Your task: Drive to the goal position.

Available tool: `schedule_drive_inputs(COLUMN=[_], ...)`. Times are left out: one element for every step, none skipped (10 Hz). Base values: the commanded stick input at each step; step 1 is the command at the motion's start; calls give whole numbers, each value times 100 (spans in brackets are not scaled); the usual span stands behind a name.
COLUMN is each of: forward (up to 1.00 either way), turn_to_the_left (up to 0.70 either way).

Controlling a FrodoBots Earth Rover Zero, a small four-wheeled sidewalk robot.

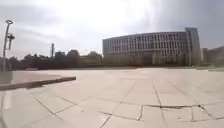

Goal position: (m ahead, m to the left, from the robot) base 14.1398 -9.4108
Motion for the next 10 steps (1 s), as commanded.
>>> schedule_drive_inputs(forward=[70, 70, 70, 70, 70, 70, 70, 70, 70, 70], turn_to_the_left=[-35, -35, -35, -35, -35, -18, -3, 0, 0, 0])
